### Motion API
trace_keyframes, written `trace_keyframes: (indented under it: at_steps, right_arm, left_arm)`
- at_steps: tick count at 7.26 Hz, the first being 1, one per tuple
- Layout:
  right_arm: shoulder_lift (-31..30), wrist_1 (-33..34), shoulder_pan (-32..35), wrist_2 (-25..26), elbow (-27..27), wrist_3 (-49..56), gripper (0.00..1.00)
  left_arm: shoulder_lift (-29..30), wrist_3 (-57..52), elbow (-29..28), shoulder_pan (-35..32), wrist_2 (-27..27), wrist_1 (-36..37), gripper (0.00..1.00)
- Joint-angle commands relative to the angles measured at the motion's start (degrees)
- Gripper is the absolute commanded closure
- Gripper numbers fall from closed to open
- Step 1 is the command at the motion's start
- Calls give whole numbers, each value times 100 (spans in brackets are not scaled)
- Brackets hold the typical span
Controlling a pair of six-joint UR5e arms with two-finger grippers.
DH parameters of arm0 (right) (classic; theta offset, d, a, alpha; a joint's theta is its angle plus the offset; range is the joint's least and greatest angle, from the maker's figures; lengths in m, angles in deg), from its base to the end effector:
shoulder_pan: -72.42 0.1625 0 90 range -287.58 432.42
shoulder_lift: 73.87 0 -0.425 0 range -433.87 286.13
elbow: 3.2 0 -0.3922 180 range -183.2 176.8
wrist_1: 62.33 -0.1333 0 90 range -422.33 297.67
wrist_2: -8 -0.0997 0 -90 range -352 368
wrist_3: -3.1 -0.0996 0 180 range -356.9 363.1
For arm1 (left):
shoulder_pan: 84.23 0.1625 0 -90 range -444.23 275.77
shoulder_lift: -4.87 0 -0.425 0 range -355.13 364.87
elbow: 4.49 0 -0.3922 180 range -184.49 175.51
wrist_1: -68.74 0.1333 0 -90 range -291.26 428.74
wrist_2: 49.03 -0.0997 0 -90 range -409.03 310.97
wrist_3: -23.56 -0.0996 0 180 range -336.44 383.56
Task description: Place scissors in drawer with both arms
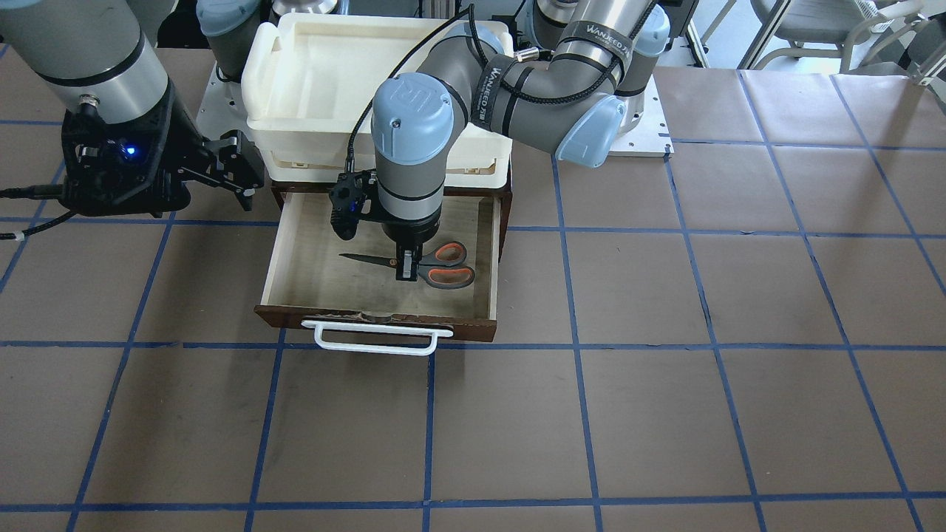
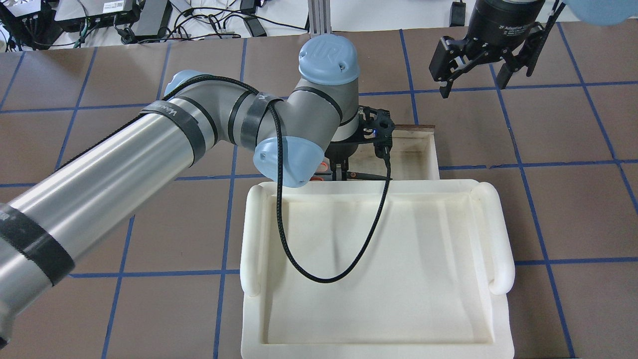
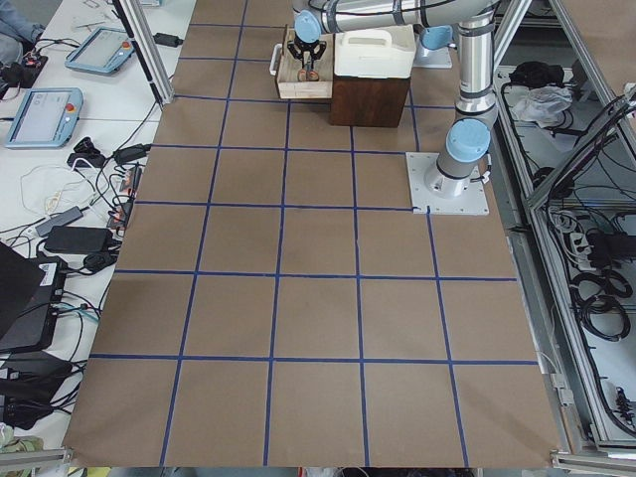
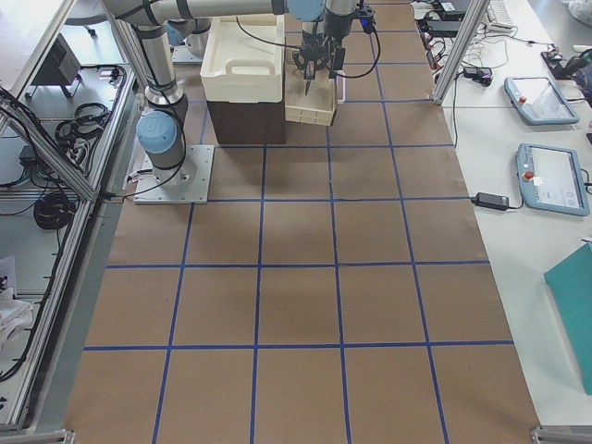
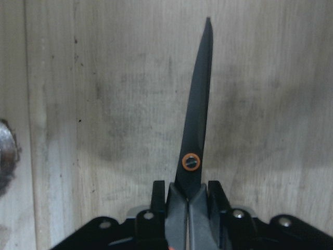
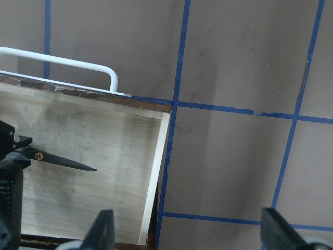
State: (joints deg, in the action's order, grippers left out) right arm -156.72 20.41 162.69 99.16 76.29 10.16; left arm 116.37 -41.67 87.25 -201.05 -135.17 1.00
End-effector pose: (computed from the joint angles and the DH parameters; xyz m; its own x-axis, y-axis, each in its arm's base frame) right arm 0.1338 -0.5365 0.5011 -0.9916 -0.1287 0.0117 -0.1275 0.9894 0.0700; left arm -0.4020 -0.4849 0.3021 0.0363 0.9984 0.0437 0.9980 -0.0340 -0.0540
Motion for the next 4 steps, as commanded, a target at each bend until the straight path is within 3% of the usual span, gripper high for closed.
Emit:
trace_keyframes:
  at_steps: [1,2,3,4]
  right_arm:
    - [-3,-3,0,8,6,49,0]
    - [-3,-3,0,8,6,50,0]
    - [-3,5,0,8,6,50,0]
    - [-3,-3,0,8,6,50,0]
  left_arm:
    - [21,10,10,-34,1,7,92]
    - [21,1,54,-34,-17,15,48]
    - [12,10,72,-34,0,15,21]
    - [4,27,72,-34,9,15,15]
